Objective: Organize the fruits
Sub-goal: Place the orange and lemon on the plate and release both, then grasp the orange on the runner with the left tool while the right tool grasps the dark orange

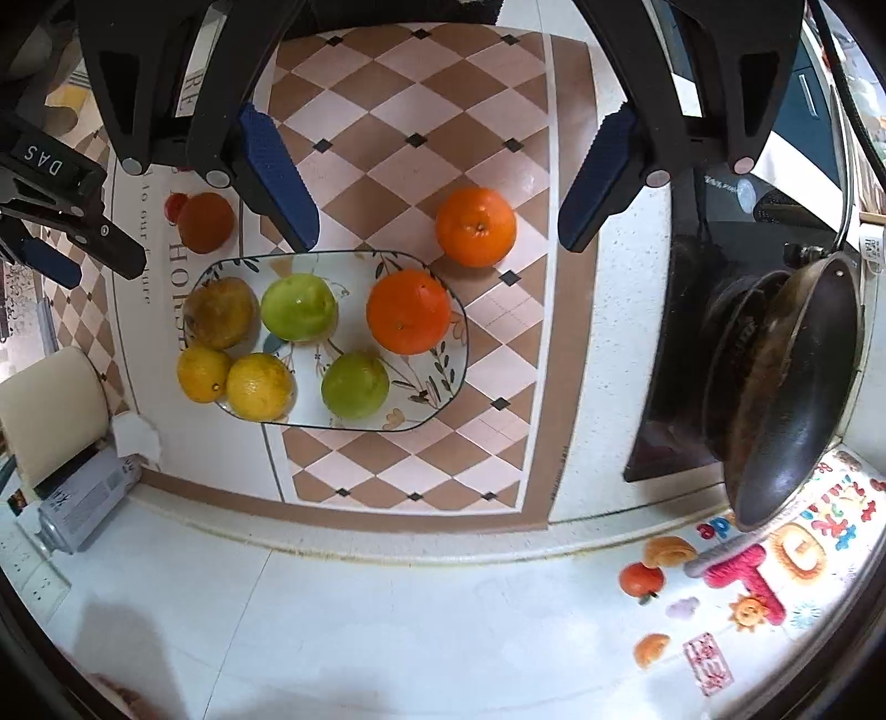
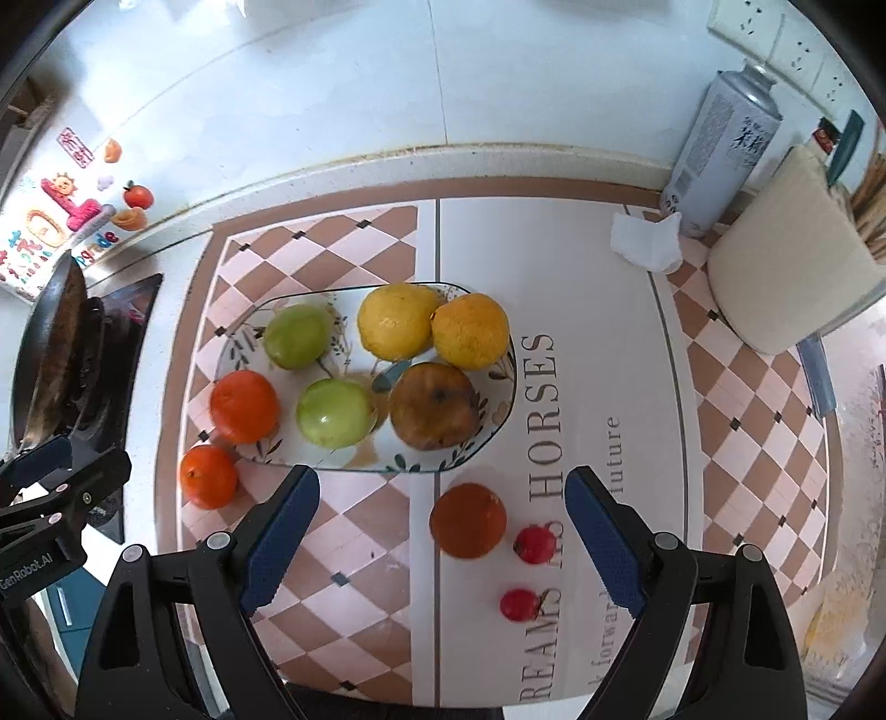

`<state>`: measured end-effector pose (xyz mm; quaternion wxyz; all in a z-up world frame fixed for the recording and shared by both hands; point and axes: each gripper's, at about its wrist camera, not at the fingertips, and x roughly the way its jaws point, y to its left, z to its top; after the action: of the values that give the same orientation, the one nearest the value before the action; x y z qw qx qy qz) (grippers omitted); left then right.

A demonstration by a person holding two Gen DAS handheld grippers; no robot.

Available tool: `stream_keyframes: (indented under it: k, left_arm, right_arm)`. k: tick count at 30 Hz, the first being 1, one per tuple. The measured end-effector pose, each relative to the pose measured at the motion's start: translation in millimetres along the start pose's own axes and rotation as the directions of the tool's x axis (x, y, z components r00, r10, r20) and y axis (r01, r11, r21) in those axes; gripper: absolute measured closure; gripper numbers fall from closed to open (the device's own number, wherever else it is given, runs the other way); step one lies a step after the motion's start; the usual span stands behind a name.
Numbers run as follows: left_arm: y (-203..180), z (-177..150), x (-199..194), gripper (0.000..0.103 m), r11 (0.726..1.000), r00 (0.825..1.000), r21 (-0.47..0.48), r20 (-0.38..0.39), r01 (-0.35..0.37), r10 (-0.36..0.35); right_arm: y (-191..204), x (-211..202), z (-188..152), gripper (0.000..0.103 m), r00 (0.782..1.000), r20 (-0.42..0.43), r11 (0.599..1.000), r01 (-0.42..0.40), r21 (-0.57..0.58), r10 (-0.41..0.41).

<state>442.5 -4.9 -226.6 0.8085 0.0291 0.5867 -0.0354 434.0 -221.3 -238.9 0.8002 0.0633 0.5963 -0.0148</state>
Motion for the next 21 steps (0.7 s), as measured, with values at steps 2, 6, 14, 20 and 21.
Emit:
stream_keyframes:
  k: [2,6,14,20,21]
  left_arm:
    - [1.9,-6.5,-10.9,0.015,1.0,1.0,-0.008,0.015,0.009,-0.009]
    - [5.4,-16.0,-32.3,0.015,1.0,0.998,-0.014,0.053,0.028,-0.027]
    - [7.2,-33.8,-76.6,0.015,0.998,0.991,-0.02,0.12,0.057,-0.054]
    - [4.7,-48.6,-104.5,0.015,0.999,0.983,-0.013,0.178,0.05,-0.047]
    - [4.0,-51.1,-108.7,0.015,0.999,0.982,-0.011,0.183,0.049,-0.046]
  right_arm:
    - [3.2,-10.2,-6.7,0.01,1.0,0.012,1.0,-0.003,-0.005,0.003]
    - [8.3,-31.9,-20.7,0.01,0.999,0.036,1.0,-0.021,-0.008,0.021]
    - [17.2,-79.1,-43.5,0.01,0.995,0.09,0.999,-0.051,-0.019,0.052]
    - [21.4,-113.0,-57.7,0.01,0.989,0.139,0.998,-0.054,-0.032,0.058]
    - [21.8,-116.8,-58.9,0.01,0.988,0.142,0.998,-0.059,-0.032,0.063]
